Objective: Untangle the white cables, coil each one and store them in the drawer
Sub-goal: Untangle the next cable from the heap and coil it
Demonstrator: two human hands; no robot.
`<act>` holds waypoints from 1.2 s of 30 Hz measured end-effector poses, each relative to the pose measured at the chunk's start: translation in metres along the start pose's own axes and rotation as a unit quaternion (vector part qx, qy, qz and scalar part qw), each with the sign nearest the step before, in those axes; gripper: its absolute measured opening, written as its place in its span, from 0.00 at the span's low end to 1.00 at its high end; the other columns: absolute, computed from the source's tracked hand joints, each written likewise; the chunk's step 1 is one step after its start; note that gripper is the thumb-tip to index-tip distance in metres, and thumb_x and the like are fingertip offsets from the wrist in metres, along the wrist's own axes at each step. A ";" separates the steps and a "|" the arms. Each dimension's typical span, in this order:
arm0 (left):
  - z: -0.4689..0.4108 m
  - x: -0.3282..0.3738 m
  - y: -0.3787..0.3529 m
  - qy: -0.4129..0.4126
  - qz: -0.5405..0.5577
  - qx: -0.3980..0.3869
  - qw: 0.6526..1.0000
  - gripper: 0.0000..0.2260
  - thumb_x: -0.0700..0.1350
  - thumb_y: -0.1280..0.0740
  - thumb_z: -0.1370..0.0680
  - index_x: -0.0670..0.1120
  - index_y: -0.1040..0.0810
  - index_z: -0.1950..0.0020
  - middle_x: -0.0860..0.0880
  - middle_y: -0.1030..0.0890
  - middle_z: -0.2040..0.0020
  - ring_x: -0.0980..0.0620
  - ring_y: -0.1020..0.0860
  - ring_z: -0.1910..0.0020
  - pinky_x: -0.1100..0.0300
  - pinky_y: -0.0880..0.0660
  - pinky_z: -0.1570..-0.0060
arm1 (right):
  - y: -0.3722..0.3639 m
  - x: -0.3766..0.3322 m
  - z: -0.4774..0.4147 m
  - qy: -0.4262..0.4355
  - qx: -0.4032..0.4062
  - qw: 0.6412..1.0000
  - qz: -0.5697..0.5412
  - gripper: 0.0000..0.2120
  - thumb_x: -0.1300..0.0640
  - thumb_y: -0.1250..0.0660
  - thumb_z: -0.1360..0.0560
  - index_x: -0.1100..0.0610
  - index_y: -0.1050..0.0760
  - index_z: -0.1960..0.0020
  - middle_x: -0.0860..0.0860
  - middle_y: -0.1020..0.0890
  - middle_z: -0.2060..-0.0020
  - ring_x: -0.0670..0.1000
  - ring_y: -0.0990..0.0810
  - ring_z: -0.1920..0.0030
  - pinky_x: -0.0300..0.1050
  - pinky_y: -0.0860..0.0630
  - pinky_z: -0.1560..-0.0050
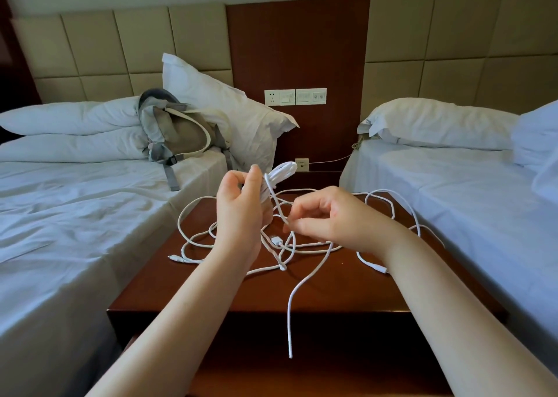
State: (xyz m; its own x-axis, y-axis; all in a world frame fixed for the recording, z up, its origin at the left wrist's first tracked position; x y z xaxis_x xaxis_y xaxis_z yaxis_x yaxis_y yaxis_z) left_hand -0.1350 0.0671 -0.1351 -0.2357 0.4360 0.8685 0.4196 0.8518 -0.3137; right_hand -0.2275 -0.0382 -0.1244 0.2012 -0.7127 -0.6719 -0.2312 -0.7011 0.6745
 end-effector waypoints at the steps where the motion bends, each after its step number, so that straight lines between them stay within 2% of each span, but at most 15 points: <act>1: 0.001 0.002 -0.002 -0.001 0.020 -0.017 1.000 0.13 0.44 0.41 0.19 0.44 0.36 0.63 0.53 0.35 0.78 0.57 0.39 0.80 0.65 0.41 0.80 | 0.000 0.004 -0.001 -0.009 0.000 1.000 -0.003 0.06 0.56 0.33 0.24 0.54 0.18 0.56 0.43 0.20 0.68 0.42 0.22 0.65 0.38 0.27 0.61; 4: 0.009 0.007 -0.013 0.011 0.075 -0.093 0.993 0.14 0.43 0.42 0.18 0.44 0.37 0.64 0.52 0.38 0.78 0.58 0.41 0.82 0.67 0.43 0.81 | 0.002 0.013 -0.001 -0.034 0.012 0.999 -0.006 0.08 0.53 0.33 0.24 0.53 0.19 0.59 0.39 0.25 0.76 0.38 0.27 0.72 0.32 0.34 0.66; 7: 0.015 0.010 -0.021 0.015 0.087 -0.171 0.981 0.15 0.41 0.43 0.19 0.43 0.37 0.66 0.51 0.36 0.78 0.58 0.41 0.83 0.68 0.43 0.81 | 0.008 0.026 0.000 -0.032 0.059 0.998 -0.012 0.16 0.44 0.36 0.25 0.51 0.22 0.67 0.44 0.29 0.77 0.42 0.33 0.74 0.34 0.36 0.69; 9: 0.019 0.009 -0.025 0.013 0.065 -0.211 0.975 0.14 0.41 0.42 0.20 0.43 0.36 0.65 0.50 0.34 0.78 0.58 0.40 0.83 0.68 0.42 0.81 | 0.015 0.035 0.001 -0.040 0.106 0.993 -0.032 0.15 0.46 0.35 0.24 0.49 0.23 0.69 0.49 0.28 0.73 0.48 0.32 0.70 0.40 0.36 0.66; 11: 0.023 0.006 -0.028 0.019 0.045 -0.241 0.969 0.13 0.40 0.41 0.21 0.42 0.36 0.66 0.50 0.34 0.78 0.58 0.40 0.83 0.69 0.42 0.81 | 0.020 0.041 0.002 -0.038 0.142 0.988 -0.053 0.13 0.52 0.34 0.24 0.47 0.23 0.67 0.49 0.28 0.72 0.49 0.33 0.68 0.43 0.36 0.66; 14: 0.025 0.001 -0.029 0.025 -0.007 -0.277 0.961 0.13 0.40 0.38 0.22 0.43 0.35 0.66 0.48 0.32 0.76 0.57 0.38 0.81 0.67 0.42 0.81 | 0.027 0.041 0.002 -0.012 0.175 0.982 -0.071 0.11 0.50 0.34 0.24 0.49 0.24 0.65 0.47 0.27 0.73 0.47 0.31 0.69 0.38 0.34 0.68; 17: 0.027 -0.002 -0.027 0.022 -0.103 -0.293 0.950 0.12 0.40 0.37 0.22 0.44 0.33 0.65 0.50 0.31 0.76 0.56 0.39 0.79 0.65 0.44 0.79 | 0.034 0.040 0.001 0.024 0.216 0.975 -0.049 0.09 0.50 0.32 0.26 0.53 0.23 0.63 0.46 0.27 0.73 0.43 0.31 0.70 0.36 0.33 0.68; 22: 0.024 -0.007 -0.024 -0.048 -0.290 -0.241 0.925 0.13 0.44 0.35 0.22 0.46 0.33 0.64 0.51 0.34 0.74 0.55 0.38 0.77 0.61 0.41 0.74 | 0.035 0.034 0.001 0.059 0.248 0.966 -0.032 0.09 0.55 0.31 0.25 0.53 0.23 0.64 0.43 0.28 0.75 0.42 0.30 0.72 0.33 0.33 0.70; 25: 0.018 -0.014 -0.023 -0.045 -0.336 -0.188 0.922 0.12 0.46 0.37 0.21 0.47 0.33 0.64 0.51 0.31 0.70 0.56 0.34 0.73 0.61 0.37 0.71 | 0.034 0.029 0.001 0.072 0.262 0.962 -0.039 0.08 0.56 0.32 0.25 0.56 0.22 0.63 0.42 0.28 0.76 0.42 0.30 0.71 0.31 0.33 0.70; 29: 0.008 -0.025 -0.019 0.006 -0.319 -0.110 0.941 0.10 0.48 0.40 0.20 0.44 0.30 0.59 0.45 0.28 0.66 0.50 0.32 0.69 0.56 0.35 0.69 | 0.027 0.015 0.001 0.088 0.246 0.964 -0.037 0.09 0.56 0.33 0.24 0.60 0.21 0.59 0.45 0.27 0.73 0.44 0.29 0.70 0.33 0.32 0.69; 32: 0.002 -0.025 -0.012 0.035 -0.277 -0.051 0.959 0.11 0.46 0.40 0.20 0.44 0.31 0.61 0.46 0.30 0.68 0.49 0.33 0.69 0.55 0.35 0.69 | 0.017 0.003 -0.001 0.096 0.188 0.977 -0.012 0.09 0.56 0.35 0.23 0.60 0.21 0.58 0.56 0.23 0.69 0.53 0.26 0.67 0.44 0.29 0.65; 33: 0.000 -0.024 -0.010 0.049 -0.247 -0.037 0.967 0.11 0.45 0.40 0.20 0.44 0.32 0.62 0.47 0.31 0.69 0.50 0.34 0.71 0.57 0.36 0.72 | 0.013 0.000 -0.001 0.095 0.165 0.982 -0.004 0.09 0.56 0.35 0.23 0.59 0.21 0.58 0.56 0.22 0.68 0.53 0.25 0.66 0.44 0.28 0.64; 36: -0.004 -0.016 -0.001 0.082 -0.167 0.003 0.983 0.10 0.43 0.41 0.19 0.43 0.33 0.60 0.47 0.34 0.70 0.55 0.36 0.76 0.64 0.38 0.80 | 0.002 -0.007 -0.002 0.083 0.113 0.990 -0.005 0.08 0.59 0.36 0.22 0.59 0.20 0.58 0.50 0.24 0.70 0.44 0.28 0.68 0.36 0.31 0.66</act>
State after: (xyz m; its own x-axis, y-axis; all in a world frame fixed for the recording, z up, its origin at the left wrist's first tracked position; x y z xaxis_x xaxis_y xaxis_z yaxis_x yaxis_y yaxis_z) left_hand -0.1280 0.0577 -0.1468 -0.2156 0.0796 0.9732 0.3373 0.9414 -0.0023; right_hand -0.2276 -0.0346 -0.1179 0.3539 -0.7130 -0.6054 -0.4322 -0.6986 0.5702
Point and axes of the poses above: each hand's wrist, its own z-axis away from the middle knuckle, its own y-axis out of the back of the hand, x = y × z, the point moved 3 cm from there along -z, towards the middle knuckle
